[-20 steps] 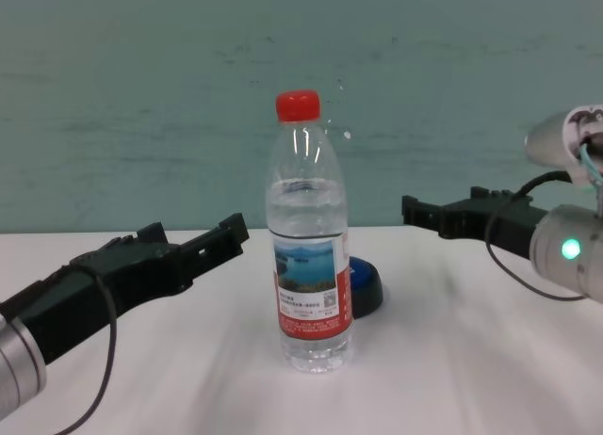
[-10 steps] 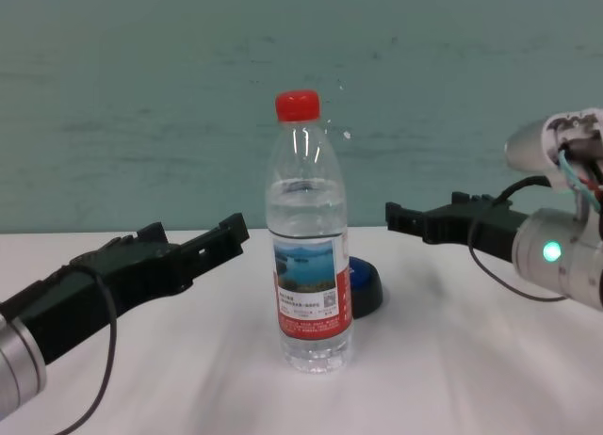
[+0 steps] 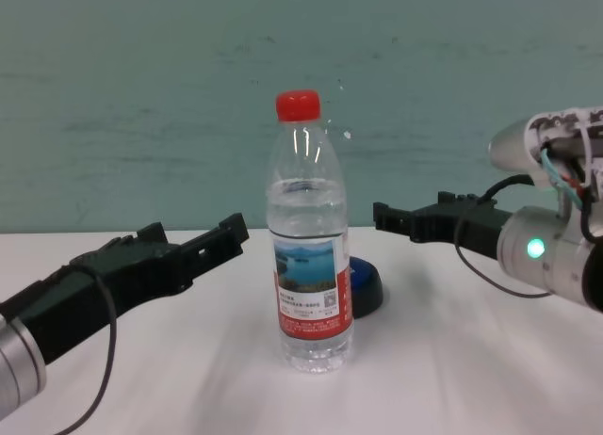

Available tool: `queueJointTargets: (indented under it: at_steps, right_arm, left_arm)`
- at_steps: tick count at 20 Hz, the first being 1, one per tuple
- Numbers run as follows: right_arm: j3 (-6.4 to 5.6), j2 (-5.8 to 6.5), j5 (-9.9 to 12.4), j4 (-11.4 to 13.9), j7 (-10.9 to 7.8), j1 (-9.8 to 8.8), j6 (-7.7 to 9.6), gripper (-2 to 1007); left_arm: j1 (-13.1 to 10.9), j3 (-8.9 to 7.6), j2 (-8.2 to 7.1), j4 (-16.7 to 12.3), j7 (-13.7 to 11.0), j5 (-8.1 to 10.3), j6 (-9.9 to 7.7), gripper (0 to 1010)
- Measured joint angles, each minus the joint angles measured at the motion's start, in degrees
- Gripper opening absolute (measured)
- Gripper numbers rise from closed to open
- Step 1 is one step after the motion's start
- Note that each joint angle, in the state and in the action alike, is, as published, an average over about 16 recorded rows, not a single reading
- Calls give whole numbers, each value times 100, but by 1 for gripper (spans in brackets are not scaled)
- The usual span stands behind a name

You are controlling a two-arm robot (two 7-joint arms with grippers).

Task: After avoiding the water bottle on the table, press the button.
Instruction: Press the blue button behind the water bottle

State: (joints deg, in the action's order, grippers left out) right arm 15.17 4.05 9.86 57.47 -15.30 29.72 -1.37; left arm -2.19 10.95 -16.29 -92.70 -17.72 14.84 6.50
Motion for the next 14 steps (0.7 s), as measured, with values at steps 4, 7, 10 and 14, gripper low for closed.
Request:
queueJointTargets:
  at_steps: [4,7,10,14]
  right_arm:
    - [27,-49,3,-226,-27,134,-56,1004]
    - [48,-89,-2,-401,-45,232,-98,1004]
    - [70,-130,-12,-577,-64,326,-138,1004]
    - [99,-180,-32,-781,-89,430,-183,1004]
  left_arm:
    - [0,0,0,0,0,0,0,1010]
    - [0,0,0,0,0,0,0,1010]
    - [0,0,0,0,0,0,0,1010]
    - [0,0,0,0,0,0,0,1010]
